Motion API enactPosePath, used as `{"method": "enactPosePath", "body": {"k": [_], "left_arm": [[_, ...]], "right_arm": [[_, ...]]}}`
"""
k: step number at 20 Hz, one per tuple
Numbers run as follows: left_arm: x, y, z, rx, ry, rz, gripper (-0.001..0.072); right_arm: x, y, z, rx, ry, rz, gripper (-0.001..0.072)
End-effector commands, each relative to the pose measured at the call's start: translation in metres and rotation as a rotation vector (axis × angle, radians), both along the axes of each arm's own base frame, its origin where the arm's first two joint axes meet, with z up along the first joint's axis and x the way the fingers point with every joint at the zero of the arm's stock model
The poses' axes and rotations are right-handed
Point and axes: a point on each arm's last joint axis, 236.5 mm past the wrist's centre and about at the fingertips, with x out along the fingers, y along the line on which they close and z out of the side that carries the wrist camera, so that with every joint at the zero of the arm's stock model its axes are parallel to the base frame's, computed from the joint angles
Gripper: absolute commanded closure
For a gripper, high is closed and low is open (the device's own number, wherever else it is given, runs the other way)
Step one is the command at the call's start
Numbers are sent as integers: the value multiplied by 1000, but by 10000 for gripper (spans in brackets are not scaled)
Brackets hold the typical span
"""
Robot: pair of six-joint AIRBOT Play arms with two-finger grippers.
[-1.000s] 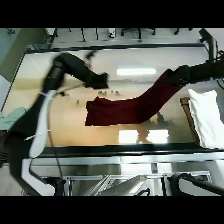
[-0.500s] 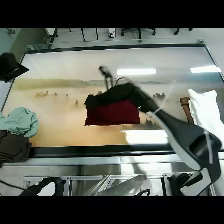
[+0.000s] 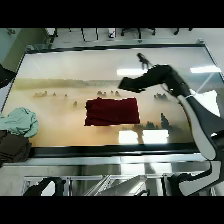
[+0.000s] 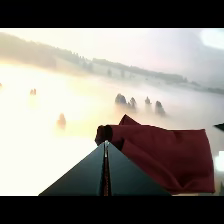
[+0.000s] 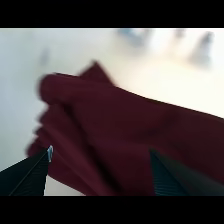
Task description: Fold the shirts.
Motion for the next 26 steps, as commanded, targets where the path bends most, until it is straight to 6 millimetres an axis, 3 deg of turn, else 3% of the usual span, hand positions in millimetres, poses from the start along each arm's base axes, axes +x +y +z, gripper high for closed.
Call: {"method": "enactPosePath", "body": {"k": [1,3,5,9,13,14,15,17,19,22,25,26], "left_arm": [[-2,0,1,8,-9,-3,687],[-2,-2,1,3,-10,-9,688],[-3,-5,0,3,-5,-18,687],[-7,-20,-3,4,11,-65,687],[-8,-36,-2,5,8,-108,687],[-8,-39,-2,6,8,-117,687],[-9,-42,-2,6,8,-126,687],[-10,-47,-2,6,8,-140,687],[-10,-48,-2,5,8,-144,687],[-10,-48,-2,6,8,-144,687],[-10,-48,-2,6,8,-144,687],[-10,-48,-2,6,8,-144,687]], "right_arm": [[-34,-93,-48,-92,255,-68,7],[-51,-95,-88,-98,340,-67,7],[-61,-83,-117,-73,401,-33,7],[-58,-38,-142,54,440,-13,9],[-58,-15,-157,51,437,-6,32],[-57,-11,-157,54,428,-9,328],[-52,-9,-155,60,407,-11,695],[-41,-11,-143,69,371,-11,696],[-12,-27,-97,108,283,-33,697],[37,-80,37,148,10,-97,696],[59,-165,175,152,-280,-270,697],[59,-192,203,146,-340,-325,697]]}}
